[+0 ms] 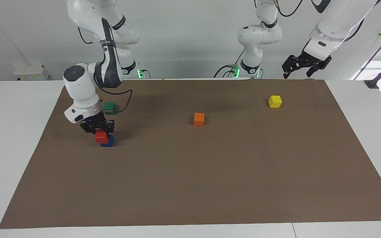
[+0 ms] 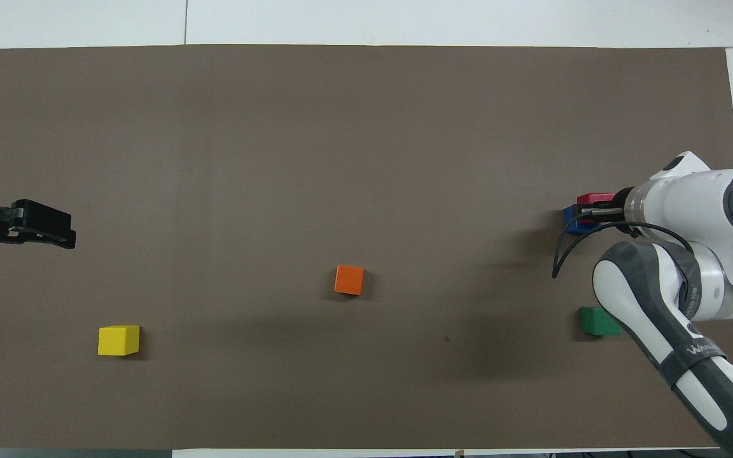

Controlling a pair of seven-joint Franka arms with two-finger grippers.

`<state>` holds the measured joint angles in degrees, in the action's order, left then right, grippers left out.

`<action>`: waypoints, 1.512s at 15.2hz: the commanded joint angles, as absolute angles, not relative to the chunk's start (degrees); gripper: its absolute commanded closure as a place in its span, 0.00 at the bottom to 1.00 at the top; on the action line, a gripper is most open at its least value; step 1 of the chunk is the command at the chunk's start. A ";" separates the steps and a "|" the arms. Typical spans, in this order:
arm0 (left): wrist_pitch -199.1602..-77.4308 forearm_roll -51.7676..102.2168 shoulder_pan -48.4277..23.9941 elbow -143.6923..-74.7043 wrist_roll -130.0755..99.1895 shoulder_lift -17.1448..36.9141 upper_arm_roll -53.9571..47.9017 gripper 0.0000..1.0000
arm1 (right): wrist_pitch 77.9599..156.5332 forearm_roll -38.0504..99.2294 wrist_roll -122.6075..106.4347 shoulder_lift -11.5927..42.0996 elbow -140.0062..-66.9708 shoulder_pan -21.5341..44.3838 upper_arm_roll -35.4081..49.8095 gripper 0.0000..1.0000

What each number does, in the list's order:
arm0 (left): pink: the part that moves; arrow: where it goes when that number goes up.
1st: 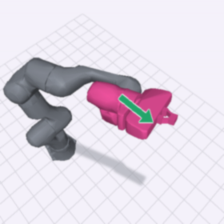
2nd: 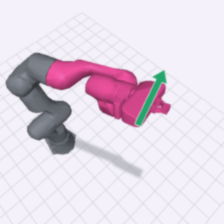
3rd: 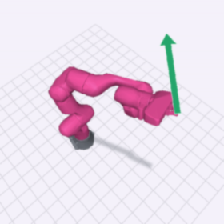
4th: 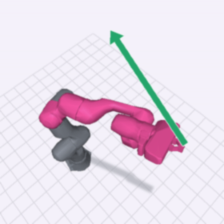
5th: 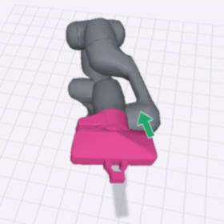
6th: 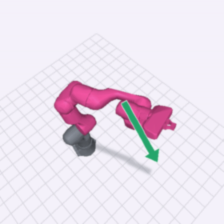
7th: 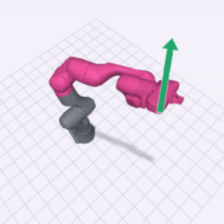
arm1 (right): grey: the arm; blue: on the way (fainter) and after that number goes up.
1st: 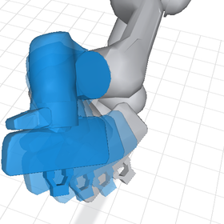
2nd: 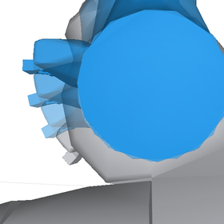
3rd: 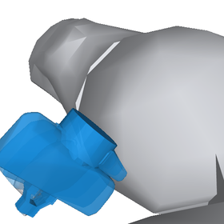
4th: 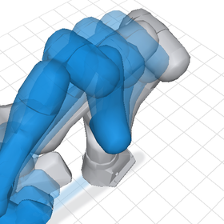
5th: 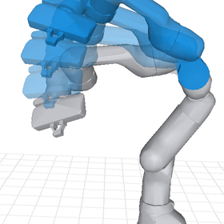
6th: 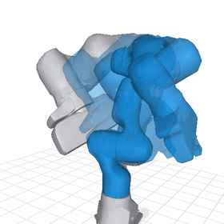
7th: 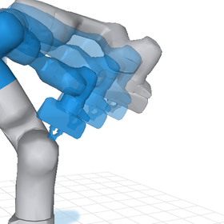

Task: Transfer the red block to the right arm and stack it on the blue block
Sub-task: 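Lower the red block onto the blue block with the right gripper, then open the right gripper and lift it away from the stack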

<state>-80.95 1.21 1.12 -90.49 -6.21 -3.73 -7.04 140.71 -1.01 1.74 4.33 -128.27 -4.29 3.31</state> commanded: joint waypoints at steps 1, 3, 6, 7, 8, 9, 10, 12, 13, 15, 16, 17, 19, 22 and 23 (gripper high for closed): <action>-83.93 0.44 0.97 -92.54 -5.36 -4.65 -7.03 0.00 | 140.98 0.79 2.90 4.13 -128.32 -5.01 3.96 0.87; -85.16 0.44 0.97 -92.90 -5.27 -4.83 -7.03 0.00 | 140.80 0.79 2.73 4.22 -128.14 -5.10 3.96 0.83; -84.99 0.44 0.70 -92.81 -5.80 -4.83 -6.94 0.00 | 141.06 0.88 2.55 4.13 -128.32 -5.01 3.96 0.17; -84.56 0.44 0.70 -92.81 -5.80 -4.92 -6.86 0.00 | 141.06 0.88 2.64 4.13 -128.32 -5.01 3.96 0.03; -84.46 0.44 0.88 -92.81 -5.89 -5.01 -6.86 0.00 | 140.98 0.88 2.64 4.13 -128.32 -5.01 3.96 0.00; -84.55 0.44 0.97 -92.73 -5.89 -5.18 -6.86 0.00 | 140.98 0.88 2.46 4.13 -128.32 -5.01 3.96 0.00; -84.46 0.44 0.97 -92.81 -5.89 -5.27 -6.86 0.00 | 140.98 0.88 2.46 4.13 -128.23 -5.01 3.96 0.00; -84.55 0.44 0.62 -92.81 -6.06 -5.27 -6.94 0.00 | 140.63 0.88 2.46 4.22 -127.80 -4.83 3.96 0.00; -84.55 0.44 0.44 -92.81 -5.98 -5.27 -7.03 0.00 | 140.28 0.79 2.37 4.13 -127.44 -4.83 3.96 0.00; -84.99 0.44 0.44 -92.81 -5.45 -5.27 -7.12 0.00 | 135.91 0.44 1.68 4.04 -124.39 -4.57 3.96 0.00; -86.90 0.44 0.61 -92.64 -5.19 -4.75 -6.68 0.00 | 131.09 0.00 0.19 3.78 -121.15 -4.57 3.87 0.00; -87.01 0.44 0.88 -92.46 -4.75 -4.40 -6.51 0.00 | 125.74 -0.09 -1.56 3.78 -117.29 -4.66 3.87 0.00; -87.01 0.44 0.97 -92.02 -4.75 -3.00 -6.59 0.00 | 118.86 0.00 -3.25 3.17 -111.73 -5.18 3.87 0.00; -87.27 0.88 0.97 -90.88 -5.44 -2.28 -6.59 0.00 | 109.29 0.79 -4.22 0.98 -105.66 -5.01 3.78 0.00; -87.36 0.79 0.71 -90.88 -5.28 -2.72 -6.50 0.00 | 105.94 0.79 -4.13 -0.16 -103.99 -5.01 3.78 0.00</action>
<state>-86.60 1.22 1.08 -91.32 -5.62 -2.47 -6.77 111.87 -0.08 -2.52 1.29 -107.56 -4.23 3.31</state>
